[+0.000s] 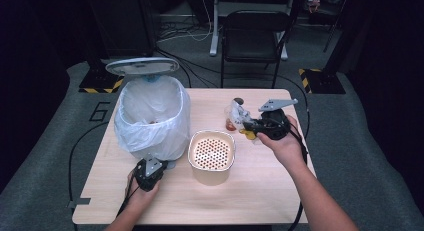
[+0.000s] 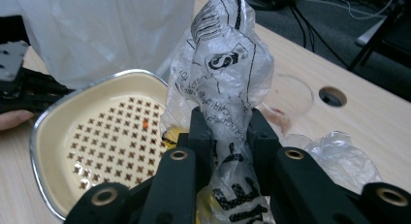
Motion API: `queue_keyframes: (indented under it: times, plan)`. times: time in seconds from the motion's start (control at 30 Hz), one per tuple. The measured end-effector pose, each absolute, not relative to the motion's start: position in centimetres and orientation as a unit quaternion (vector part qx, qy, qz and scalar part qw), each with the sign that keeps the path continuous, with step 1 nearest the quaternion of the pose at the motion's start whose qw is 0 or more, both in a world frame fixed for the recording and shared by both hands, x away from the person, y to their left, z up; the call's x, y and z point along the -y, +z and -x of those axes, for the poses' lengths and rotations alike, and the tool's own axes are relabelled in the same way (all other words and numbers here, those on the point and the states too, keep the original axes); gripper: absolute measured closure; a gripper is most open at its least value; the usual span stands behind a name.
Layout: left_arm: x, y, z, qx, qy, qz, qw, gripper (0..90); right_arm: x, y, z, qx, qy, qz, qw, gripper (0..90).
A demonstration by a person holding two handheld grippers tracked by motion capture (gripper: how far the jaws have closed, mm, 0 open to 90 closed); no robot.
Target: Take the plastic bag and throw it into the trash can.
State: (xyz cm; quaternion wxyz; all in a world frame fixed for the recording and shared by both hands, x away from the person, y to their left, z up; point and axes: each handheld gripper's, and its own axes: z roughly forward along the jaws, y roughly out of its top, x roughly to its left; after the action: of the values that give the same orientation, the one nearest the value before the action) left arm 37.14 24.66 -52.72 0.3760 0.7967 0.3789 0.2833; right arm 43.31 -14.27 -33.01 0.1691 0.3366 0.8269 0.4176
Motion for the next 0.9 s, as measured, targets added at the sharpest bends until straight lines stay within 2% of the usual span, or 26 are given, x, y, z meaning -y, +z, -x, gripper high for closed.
queue_keyframes:
  times: [0.6, 0.9]
  plan:
    - [-24.7, -52.7, -37.1, -0.38, 0.283, -0.796, 0.377, 90.0, 8.0, -27.8, -44.3, -0.841, 0.448, -0.268, 0.144, 77.2]
    - [-24.7, -52.7, -37.2, -0.372, 0.295, -0.797, 0.373, 90.0, 1.3, -25.5, -45.4, -0.857, 0.449, -0.213, 0.135, 77.3]
